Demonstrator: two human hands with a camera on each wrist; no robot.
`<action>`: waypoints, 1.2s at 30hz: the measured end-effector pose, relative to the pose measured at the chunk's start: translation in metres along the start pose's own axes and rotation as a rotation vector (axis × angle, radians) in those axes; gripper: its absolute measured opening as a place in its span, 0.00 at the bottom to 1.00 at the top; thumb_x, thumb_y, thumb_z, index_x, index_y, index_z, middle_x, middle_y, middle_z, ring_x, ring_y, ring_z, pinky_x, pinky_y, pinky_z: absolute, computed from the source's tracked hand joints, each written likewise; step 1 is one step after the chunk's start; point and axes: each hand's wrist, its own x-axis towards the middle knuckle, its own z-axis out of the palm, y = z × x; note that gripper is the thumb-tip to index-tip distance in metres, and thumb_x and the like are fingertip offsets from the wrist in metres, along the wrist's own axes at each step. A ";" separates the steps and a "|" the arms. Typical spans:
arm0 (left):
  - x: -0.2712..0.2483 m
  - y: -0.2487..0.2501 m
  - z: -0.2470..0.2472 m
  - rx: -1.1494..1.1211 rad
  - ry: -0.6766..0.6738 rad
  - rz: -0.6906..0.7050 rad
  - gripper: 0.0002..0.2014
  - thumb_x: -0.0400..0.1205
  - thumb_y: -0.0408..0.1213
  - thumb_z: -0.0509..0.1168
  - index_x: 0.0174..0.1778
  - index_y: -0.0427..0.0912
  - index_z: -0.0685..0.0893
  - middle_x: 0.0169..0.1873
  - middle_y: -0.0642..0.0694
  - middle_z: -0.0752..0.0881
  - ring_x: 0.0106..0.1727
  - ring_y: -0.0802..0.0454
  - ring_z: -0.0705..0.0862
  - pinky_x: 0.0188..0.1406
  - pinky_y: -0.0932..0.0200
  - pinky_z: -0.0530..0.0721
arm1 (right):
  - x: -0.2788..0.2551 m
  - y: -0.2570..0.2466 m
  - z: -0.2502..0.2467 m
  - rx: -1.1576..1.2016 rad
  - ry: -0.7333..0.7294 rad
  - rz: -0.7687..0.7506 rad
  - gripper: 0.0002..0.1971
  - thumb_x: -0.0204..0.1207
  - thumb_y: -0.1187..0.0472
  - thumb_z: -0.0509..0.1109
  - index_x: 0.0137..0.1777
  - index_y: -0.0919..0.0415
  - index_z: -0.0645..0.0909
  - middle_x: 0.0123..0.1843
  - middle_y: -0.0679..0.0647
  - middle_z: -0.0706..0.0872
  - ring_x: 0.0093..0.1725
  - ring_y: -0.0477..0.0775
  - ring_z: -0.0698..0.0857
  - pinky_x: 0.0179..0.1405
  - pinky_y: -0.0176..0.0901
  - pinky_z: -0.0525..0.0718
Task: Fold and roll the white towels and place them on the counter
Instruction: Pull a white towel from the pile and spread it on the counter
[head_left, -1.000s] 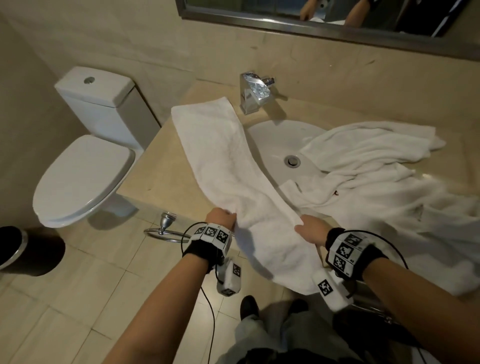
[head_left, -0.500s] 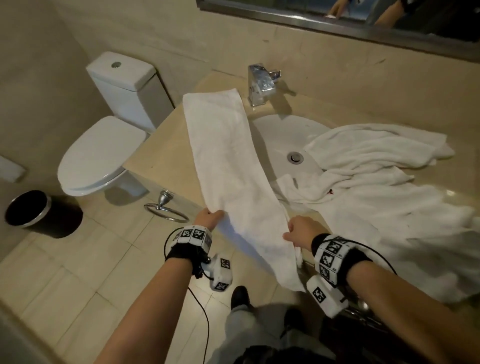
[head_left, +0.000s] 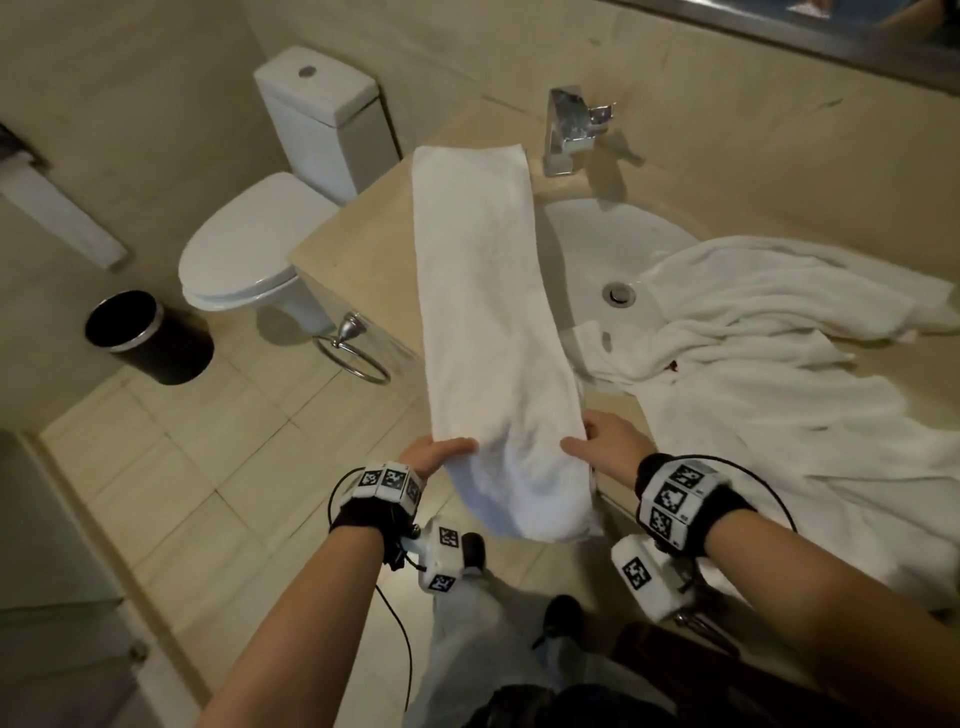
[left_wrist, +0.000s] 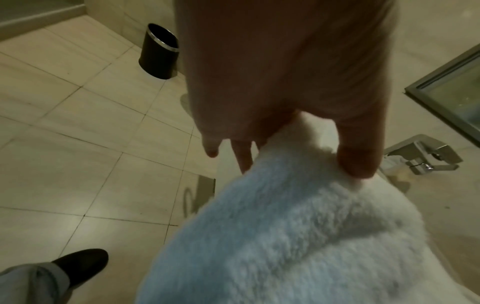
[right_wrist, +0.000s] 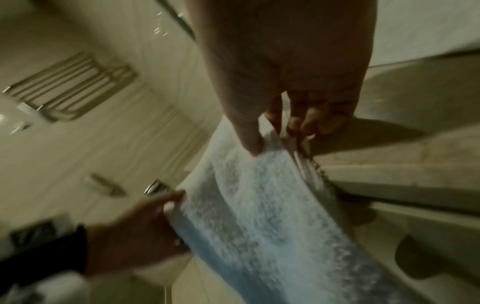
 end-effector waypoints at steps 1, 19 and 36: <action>-0.006 0.000 0.001 -0.068 0.013 0.029 0.36 0.57 0.43 0.79 0.60 0.32 0.83 0.59 0.36 0.86 0.59 0.42 0.84 0.63 0.52 0.79 | -0.002 0.001 0.002 -0.077 0.027 -0.040 0.11 0.74 0.52 0.67 0.50 0.58 0.79 0.54 0.57 0.82 0.51 0.61 0.83 0.48 0.45 0.79; -0.031 0.038 0.026 0.598 0.117 0.004 0.06 0.81 0.34 0.63 0.40 0.38 0.75 0.31 0.44 0.75 0.34 0.49 0.77 0.29 0.60 0.73 | 0.005 0.015 -0.035 -0.136 0.081 0.180 0.31 0.78 0.60 0.59 0.79 0.66 0.52 0.75 0.66 0.70 0.72 0.65 0.73 0.72 0.56 0.72; 0.115 0.232 -0.041 0.884 0.246 0.349 0.28 0.82 0.35 0.59 0.80 0.40 0.62 0.81 0.41 0.57 0.82 0.44 0.57 0.79 0.54 0.55 | 0.169 -0.152 -0.098 -0.158 0.150 0.010 0.24 0.81 0.61 0.59 0.76 0.63 0.64 0.77 0.64 0.66 0.76 0.66 0.65 0.72 0.51 0.67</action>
